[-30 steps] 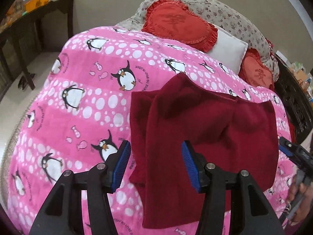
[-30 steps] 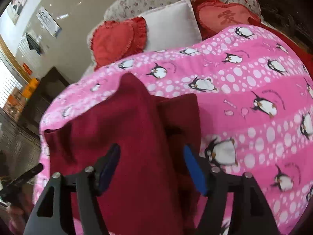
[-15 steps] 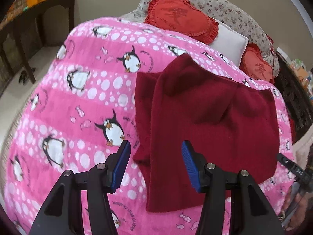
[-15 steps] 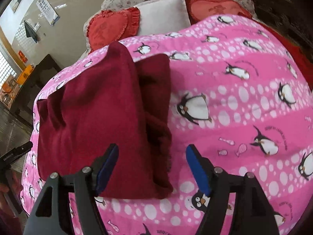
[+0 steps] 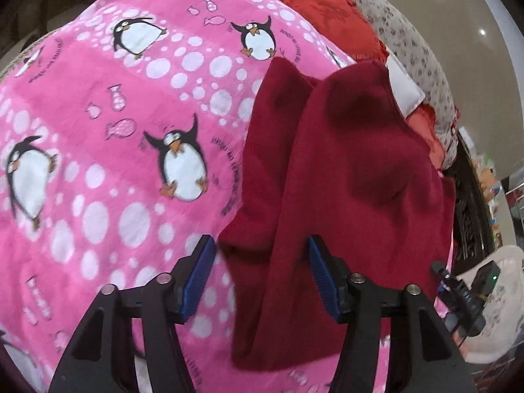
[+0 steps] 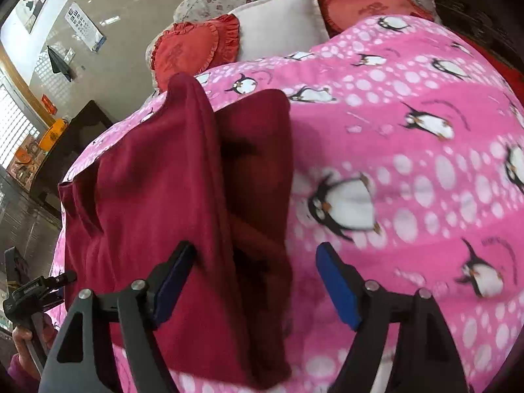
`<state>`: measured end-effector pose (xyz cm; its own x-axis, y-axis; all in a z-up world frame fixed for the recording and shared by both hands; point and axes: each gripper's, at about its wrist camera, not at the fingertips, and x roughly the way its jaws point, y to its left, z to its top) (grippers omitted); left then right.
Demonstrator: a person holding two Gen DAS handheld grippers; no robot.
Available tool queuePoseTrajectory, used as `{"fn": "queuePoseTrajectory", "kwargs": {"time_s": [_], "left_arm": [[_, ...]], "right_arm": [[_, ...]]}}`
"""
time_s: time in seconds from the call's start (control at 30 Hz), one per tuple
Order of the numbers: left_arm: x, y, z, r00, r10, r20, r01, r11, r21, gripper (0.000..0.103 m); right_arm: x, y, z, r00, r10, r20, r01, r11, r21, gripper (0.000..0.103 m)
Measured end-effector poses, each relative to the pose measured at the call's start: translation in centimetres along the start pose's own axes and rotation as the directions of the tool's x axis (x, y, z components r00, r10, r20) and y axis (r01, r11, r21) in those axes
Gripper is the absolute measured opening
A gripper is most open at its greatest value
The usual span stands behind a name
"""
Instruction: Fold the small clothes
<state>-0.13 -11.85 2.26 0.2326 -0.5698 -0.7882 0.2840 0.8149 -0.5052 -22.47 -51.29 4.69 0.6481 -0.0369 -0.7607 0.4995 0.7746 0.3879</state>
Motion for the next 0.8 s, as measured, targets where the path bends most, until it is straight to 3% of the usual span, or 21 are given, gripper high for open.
{"fn": "queuePoseTrajectory", "kwargs": {"time_s": [0.17, 0.23, 0.27, 0.33, 0.37, 0.43, 0.47, 0.6, 0.7, 0.8], "left_arm": [[1.4, -1.9, -0.2, 0.999, 0.045, 0.008, -0.046, 0.996, 0.082, 0.061], [1.8, -2.8, -0.2, 0.996, 0.089, 0.000, -0.088, 0.989, 0.116, 0.063], [2.0, -3.2, 0.1, 0.995, 0.097, -0.005, -0.095, 0.987, 0.127, 0.062], [2.1, -3.7, 0.2, 0.997, 0.075, -0.028, -0.070, 0.988, 0.141, 0.030], [2.3, -3.9, 0.3, 0.997, 0.052, -0.054, -0.044, 0.990, 0.137, 0.014], [1.9, -4.1, 0.5, 0.997, 0.032, -0.069, -0.023, 0.992, 0.123, 0.010], [1.5, -4.3, 0.6, 0.997, 0.024, -0.071, -0.015, 0.992, 0.128, 0.008], [-1.8, -4.5, 1.0, 0.993, -0.048, -0.106, 0.062, 0.989, 0.132, 0.007], [-4.8, -5.1, 0.1, 0.991, -0.016, -0.131, 0.043, 0.979, 0.201, 0.007], [-6.2, -3.3, -1.3, 0.979, -0.010, -0.206, 0.051, 0.979, 0.197, 0.007]], "right_arm": [[2.0, -0.2, 0.4, 1.000, 0.022, -0.019, -0.022, 1.000, 0.021, 0.087], [2.1, 0.0, 0.3, 1.000, 0.021, -0.016, -0.020, 0.999, 0.027, 0.086], [2.1, 0.1, 0.3, 1.000, 0.020, -0.018, -0.019, 0.999, 0.031, 0.080], [2.0, 0.5, 0.3, 1.000, 0.005, -0.025, -0.004, 1.000, 0.028, 0.071], [1.8, 0.7, 0.3, 1.000, -0.009, -0.029, 0.009, 1.000, 0.018, 0.061], [0.8, 1.1, 0.5, 0.999, 0.016, -0.038, -0.015, 1.000, 0.017, 0.030], [0.3, 1.1, 0.7, 0.995, 0.083, -0.055, -0.081, 0.996, 0.033, 0.021], [-2.5, 2.8, 0.9, 0.984, 0.144, -0.102, -0.142, 0.990, 0.020, 0.020], [-4.9, 3.4, 0.0, 0.966, 0.227, -0.124, -0.223, 0.974, 0.045, 0.020], [-6.8, 3.3, -2.4, 0.943, 0.288, -0.165, -0.276, 0.957, 0.088, 0.020]]}}
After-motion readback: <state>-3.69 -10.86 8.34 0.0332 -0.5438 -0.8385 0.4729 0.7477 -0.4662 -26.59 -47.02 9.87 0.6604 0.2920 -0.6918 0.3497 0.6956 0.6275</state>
